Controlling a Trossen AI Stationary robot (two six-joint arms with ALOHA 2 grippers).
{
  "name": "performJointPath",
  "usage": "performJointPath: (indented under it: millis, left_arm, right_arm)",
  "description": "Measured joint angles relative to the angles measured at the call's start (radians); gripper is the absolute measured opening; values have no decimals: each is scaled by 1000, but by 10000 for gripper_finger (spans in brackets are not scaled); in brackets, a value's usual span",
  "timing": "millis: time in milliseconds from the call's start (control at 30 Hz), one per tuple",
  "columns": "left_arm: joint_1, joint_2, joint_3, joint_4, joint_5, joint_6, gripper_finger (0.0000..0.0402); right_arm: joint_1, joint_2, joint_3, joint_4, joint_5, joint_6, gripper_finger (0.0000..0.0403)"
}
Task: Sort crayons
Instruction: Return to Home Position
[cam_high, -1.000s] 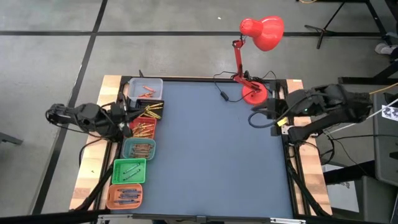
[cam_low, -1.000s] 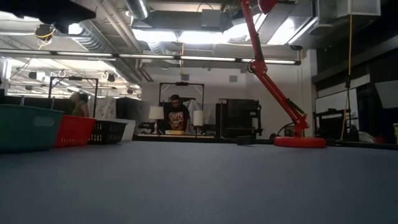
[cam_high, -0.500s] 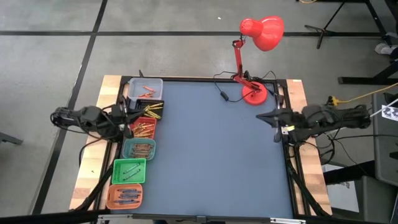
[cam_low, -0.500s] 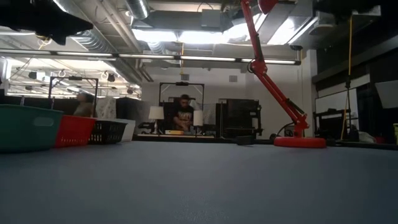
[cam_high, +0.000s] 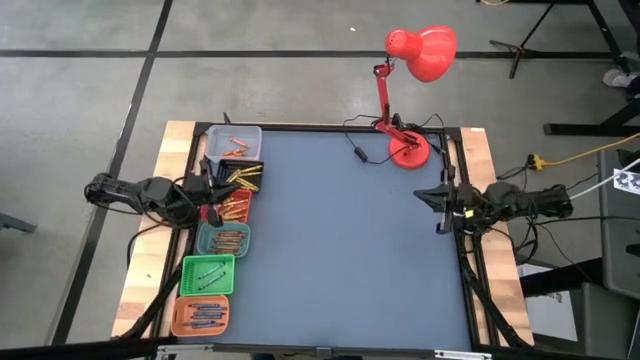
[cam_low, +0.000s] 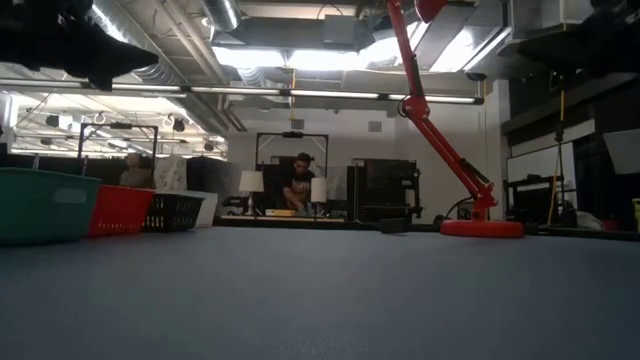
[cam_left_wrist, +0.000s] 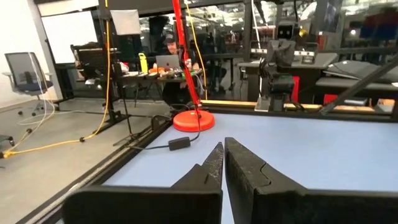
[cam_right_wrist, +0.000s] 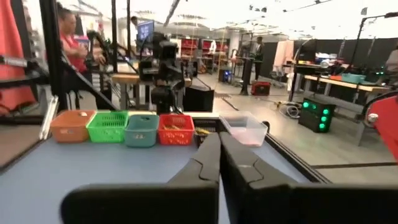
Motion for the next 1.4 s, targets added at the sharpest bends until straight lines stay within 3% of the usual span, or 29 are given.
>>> performJointPath:
  millis: [333,867,1400]
  left_arm:
    - [2,0,-183,250,-1,-3,2]
    - [83,3,-182,230,-5,-19,2]
    - [119,4,-182,225,73,62,1]
  right_arm:
    - [0,-6,-170,206,-33,28,3]
    - [0,6,-185,152,-45,51,3]
    - [0,17,-184,147,-52,50,3]
